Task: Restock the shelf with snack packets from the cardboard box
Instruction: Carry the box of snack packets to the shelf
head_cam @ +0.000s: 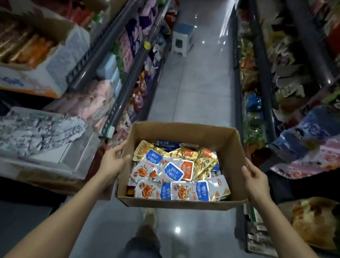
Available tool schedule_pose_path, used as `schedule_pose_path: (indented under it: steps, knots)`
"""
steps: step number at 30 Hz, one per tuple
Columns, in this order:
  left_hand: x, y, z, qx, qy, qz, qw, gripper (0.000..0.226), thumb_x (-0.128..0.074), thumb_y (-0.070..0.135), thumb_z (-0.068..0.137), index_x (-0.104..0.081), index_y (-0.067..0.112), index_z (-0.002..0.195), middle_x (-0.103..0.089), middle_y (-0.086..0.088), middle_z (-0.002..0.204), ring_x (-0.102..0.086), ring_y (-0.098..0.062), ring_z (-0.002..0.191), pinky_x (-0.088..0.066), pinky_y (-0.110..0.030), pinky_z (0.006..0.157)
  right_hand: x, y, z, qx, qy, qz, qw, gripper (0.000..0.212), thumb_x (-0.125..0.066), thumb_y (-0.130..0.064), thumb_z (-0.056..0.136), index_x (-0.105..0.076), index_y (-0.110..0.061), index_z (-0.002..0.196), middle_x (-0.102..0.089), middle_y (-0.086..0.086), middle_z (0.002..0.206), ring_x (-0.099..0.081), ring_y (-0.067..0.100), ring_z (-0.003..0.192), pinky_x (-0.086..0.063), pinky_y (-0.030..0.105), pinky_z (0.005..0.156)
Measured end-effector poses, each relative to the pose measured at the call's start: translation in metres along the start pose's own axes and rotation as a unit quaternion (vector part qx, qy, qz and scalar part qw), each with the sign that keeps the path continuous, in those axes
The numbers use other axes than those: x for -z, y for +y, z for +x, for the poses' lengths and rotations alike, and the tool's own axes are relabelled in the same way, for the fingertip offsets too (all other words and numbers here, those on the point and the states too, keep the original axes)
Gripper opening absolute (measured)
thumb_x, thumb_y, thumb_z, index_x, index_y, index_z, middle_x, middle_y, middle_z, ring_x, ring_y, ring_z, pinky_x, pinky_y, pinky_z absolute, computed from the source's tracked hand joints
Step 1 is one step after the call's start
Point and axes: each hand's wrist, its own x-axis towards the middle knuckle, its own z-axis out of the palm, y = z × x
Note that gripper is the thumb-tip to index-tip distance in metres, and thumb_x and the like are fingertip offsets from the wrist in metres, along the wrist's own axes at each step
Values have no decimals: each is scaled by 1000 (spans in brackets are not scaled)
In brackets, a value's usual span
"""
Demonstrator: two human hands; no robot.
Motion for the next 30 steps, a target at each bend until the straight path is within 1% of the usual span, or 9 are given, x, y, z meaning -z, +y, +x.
schedule_pose_path:
  steps: [1,3,6,9,13,16,26,28,30]
  knots:
    - [-4,9,29,-5,1,2,1000,59,-56,-7,89,-41,17,141,-54,10,112,-59,16,61,-46,-6,51,-10,-12,22,1,6,2,1000,41,-53,-26,97,-50,-24,138,-60,2,131,-60,22,113,-50,49,96]
    - [-7,24,87,-9,-7,14,1000,59,-56,-8,88,-43,16,140,-54,6,117,-57,15,64,-47,-7,54,-28,-34,62,-2,23,2,1000,39,-54,-29,96,-52,-28,136,-62,-1,128,-61,19,112,-49,49,98]
    - [-10,55,172,-13,-24,17,999,59,-60,-3,88,-48,31,135,-59,-5,128,-62,0,84,-56,-29,72,-52,-72,120,-22,52,11,998,39,-55,-32,96,-53,-31,135,-62,-5,128,-59,17,114,-47,47,100]
    - [-22,97,256,-29,-53,39,997,60,-60,-1,88,-43,21,141,-57,-2,124,-61,-7,88,-55,-31,74,-71,-115,175,-20,77,13,997,39,-55,-29,96,-53,-27,135,-60,-7,130,-56,14,116,-43,45,105]
    - [-50,153,361,-28,-89,51,994,60,-60,-1,88,-44,22,141,-65,-7,115,-66,-22,97,-55,-44,85,-88,-150,253,-31,113,30,993,39,-56,-30,93,-56,-28,132,-64,-7,124,-60,15,113,-47,44,101]
    - [-78,189,432,-19,-107,50,993,60,-61,-2,87,-45,20,141,-66,-10,115,-66,-23,98,-54,-42,84,-92,-168,319,-51,118,41,991,40,-57,-37,90,-55,-37,130,-66,-11,120,-63,15,109,-49,46,98]
    - [-171,302,647,0,-102,26,994,61,-61,-2,88,-43,19,142,-63,-12,122,-64,-27,103,-52,-49,90,-95,-291,562,-43,100,74,991,40,-57,-24,95,-53,-23,135,-62,-7,123,-60,17,113,-46,47,102]
    - [-186,326,692,0,-100,30,995,60,-60,-2,88,-43,19,142,-64,-10,121,-64,-26,104,-53,-48,90,-100,-313,611,-58,98,62,992,41,-59,-36,91,-54,-35,132,-64,-9,123,-62,16,110,-47,46,101]
    - [-201,349,739,-4,-103,32,994,59,-59,-3,89,-43,19,142,-64,-9,121,-65,-25,103,-54,-46,88,-105,-324,662,-64,97,43,992,43,-56,-59,77,-53,-60,120,-66,-18,119,-63,14,109,-47,47,100]
